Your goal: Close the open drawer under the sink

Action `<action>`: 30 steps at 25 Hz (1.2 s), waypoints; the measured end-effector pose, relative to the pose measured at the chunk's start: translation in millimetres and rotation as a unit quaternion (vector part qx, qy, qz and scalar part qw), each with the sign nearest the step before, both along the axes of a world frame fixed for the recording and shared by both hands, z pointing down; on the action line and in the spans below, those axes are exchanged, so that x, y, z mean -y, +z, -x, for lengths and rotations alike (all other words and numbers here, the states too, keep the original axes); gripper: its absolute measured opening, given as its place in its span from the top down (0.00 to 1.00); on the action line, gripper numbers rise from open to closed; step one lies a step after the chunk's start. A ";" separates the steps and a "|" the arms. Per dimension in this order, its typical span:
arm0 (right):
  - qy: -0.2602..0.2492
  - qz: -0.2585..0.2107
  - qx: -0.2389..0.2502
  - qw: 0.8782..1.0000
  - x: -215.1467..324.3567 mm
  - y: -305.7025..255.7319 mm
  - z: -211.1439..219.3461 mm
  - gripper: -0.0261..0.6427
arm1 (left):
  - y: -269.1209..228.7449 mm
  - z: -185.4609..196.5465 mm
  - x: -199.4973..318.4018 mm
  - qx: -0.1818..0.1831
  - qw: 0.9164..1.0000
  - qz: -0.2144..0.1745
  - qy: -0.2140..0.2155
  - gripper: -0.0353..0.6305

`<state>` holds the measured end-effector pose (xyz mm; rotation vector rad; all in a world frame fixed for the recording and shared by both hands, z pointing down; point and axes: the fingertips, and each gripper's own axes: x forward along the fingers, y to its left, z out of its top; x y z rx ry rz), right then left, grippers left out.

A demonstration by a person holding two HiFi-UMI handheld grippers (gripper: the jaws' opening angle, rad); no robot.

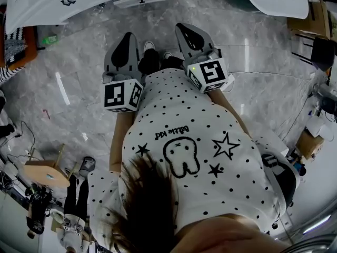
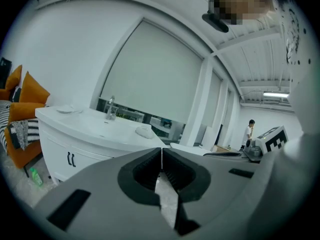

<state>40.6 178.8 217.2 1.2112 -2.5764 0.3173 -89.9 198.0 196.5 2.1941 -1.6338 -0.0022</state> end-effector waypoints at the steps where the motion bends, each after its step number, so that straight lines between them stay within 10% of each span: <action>1: 0.004 -0.001 0.000 1.000 2.1 1.2 3.6 0.94 | 1.5 5.5 2.5 0.000 1.000 0.000 0.000 0.93; 30: -0.005 0.013 -0.001 1.000 50.9 -3.0 -10.0 0.94 | 0.5 -16.1 49.5 0.020 1.000 0.012 0.000 0.93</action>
